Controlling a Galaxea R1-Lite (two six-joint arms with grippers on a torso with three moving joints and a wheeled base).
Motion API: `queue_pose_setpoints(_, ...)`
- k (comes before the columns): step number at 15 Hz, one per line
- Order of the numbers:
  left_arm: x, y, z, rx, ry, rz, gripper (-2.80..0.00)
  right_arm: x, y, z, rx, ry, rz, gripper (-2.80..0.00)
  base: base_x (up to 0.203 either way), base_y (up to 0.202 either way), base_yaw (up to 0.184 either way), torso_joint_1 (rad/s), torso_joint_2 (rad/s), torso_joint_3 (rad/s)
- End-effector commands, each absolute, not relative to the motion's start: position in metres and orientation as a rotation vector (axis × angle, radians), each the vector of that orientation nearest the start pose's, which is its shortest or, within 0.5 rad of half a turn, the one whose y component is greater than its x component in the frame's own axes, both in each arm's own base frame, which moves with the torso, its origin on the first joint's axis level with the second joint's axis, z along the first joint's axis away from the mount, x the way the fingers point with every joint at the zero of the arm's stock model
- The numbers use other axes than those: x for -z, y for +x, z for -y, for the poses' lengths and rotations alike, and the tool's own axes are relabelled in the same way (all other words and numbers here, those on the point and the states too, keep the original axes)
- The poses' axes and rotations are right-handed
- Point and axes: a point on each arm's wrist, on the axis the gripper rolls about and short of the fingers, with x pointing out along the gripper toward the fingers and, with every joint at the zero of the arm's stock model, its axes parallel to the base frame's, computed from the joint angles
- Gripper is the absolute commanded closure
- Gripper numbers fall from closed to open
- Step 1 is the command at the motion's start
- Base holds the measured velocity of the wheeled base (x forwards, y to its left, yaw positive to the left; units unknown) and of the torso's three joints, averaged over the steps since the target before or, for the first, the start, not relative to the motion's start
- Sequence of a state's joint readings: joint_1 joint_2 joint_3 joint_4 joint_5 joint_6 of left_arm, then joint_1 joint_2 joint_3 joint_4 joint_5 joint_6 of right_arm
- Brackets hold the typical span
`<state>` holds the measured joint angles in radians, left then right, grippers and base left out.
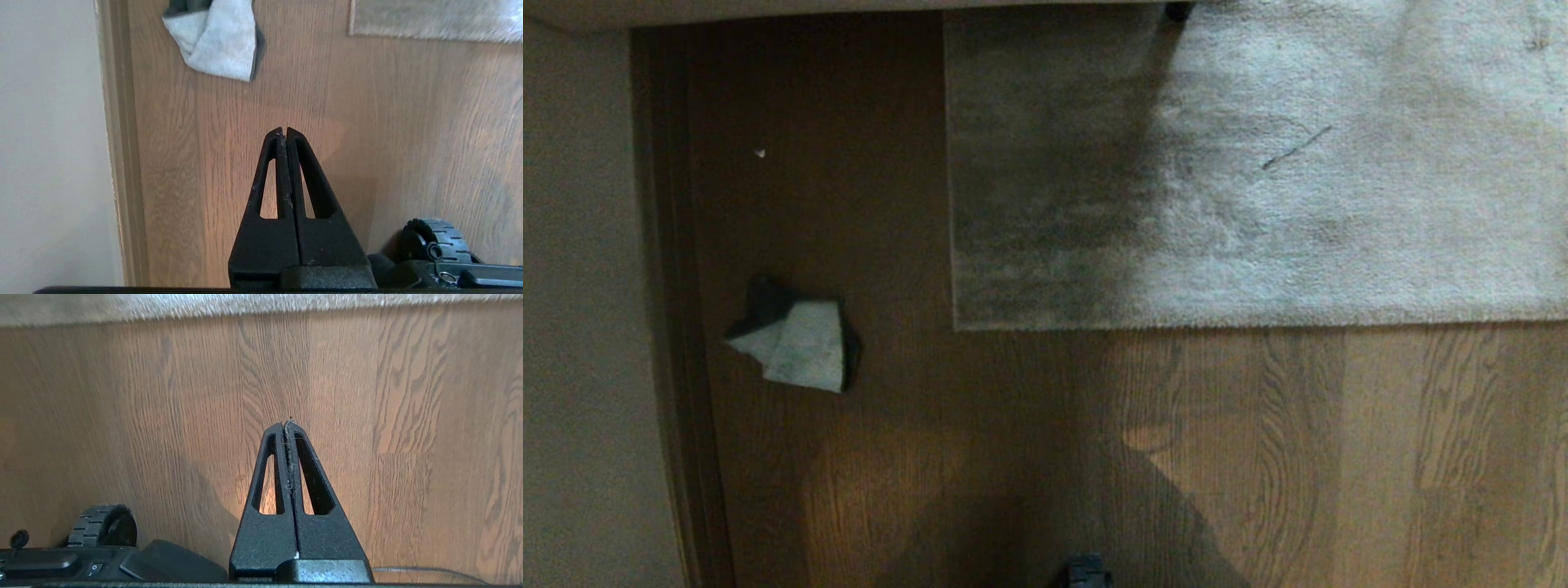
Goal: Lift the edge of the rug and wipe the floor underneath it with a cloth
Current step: Pick up the rag
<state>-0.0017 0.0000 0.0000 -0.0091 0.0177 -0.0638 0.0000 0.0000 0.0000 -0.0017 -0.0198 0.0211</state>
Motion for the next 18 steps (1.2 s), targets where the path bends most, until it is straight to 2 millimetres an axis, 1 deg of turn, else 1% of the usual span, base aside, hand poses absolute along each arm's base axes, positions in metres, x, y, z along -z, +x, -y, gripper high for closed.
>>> queue_pose_setpoints(1,-0.0764,-0.0228,-0.0004,-0.015,-0.065,0.01,0.0,-0.0756,-0.0228,0.0004,0.02,0.021,0.002,0.0,0.0,0.0,0.0,0.006,0.01,-0.201)
queue_pose_setpoints(11,-0.0764,-0.0228,-0.0004,-0.015,-0.065,0.01,0.0,-0.0757,-0.0227,0.0004,0.02,0.021,0.0,0.0,0.0,0.0,0.0,0.003,0.0,-0.191)
queue_pose_setpoints(18,-0.0764,-0.0228,-0.0004,-0.017,-0.065,0.01,0.0,-0.0757,-0.0227,0.0004,0.02,0.021,0.0,0.0,0.0,0.0,0.0,0.0,0.0,-0.015)
